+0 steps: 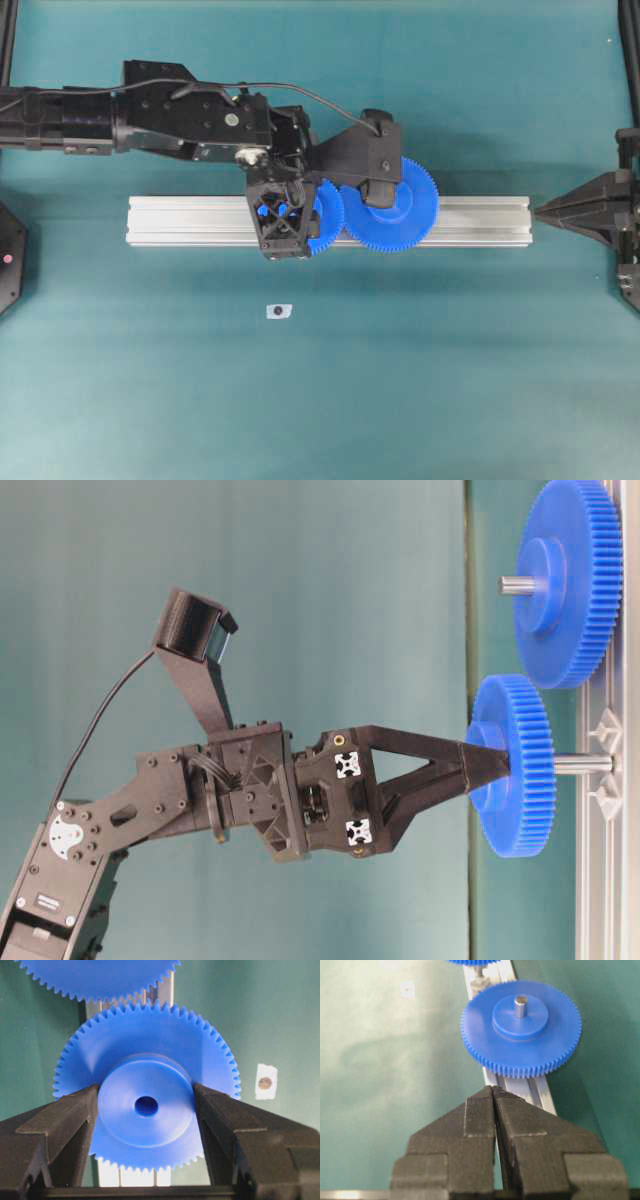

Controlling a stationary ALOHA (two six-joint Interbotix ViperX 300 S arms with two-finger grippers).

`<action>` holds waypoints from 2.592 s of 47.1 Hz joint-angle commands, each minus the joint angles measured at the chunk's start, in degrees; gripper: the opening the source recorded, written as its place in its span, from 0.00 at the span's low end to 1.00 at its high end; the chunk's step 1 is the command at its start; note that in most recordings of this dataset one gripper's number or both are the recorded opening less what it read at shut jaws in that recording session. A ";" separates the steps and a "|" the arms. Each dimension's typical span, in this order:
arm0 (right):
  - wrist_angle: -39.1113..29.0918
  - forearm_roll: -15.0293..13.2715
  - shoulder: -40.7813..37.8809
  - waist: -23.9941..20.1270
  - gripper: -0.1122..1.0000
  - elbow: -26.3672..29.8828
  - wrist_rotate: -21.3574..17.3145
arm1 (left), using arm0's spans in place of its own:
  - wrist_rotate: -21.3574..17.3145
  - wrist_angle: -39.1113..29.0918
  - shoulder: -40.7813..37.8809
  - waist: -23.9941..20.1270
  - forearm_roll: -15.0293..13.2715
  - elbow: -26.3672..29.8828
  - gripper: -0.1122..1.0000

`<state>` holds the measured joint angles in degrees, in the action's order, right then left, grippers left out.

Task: Find the location of the shaft and insert the small gear.
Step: 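Align the gear's bore with the shaft and push it on, then open the left gripper and pull back off the gear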

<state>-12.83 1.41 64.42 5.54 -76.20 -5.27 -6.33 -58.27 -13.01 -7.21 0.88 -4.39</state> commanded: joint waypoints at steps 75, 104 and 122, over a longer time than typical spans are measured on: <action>0.53 0.00 -0.35 0.18 0.13 0.53 -1.32 | 2.29 -3.87 -0.09 0.88 0.62 4.04 0.81; 0.70 0.00 -0.35 0.18 0.13 0.44 -2.90 | 2.55 -3.34 3.78 1.49 0.62 3.87 0.81; 0.79 0.00 -0.35 0.18 0.13 0.44 -2.99 | 2.72 -2.90 5.98 1.76 0.62 4.04 0.81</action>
<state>-12.57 1.41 64.42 5.54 -76.46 -7.73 -3.69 -61.52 -9.76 -5.80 1.14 -1.58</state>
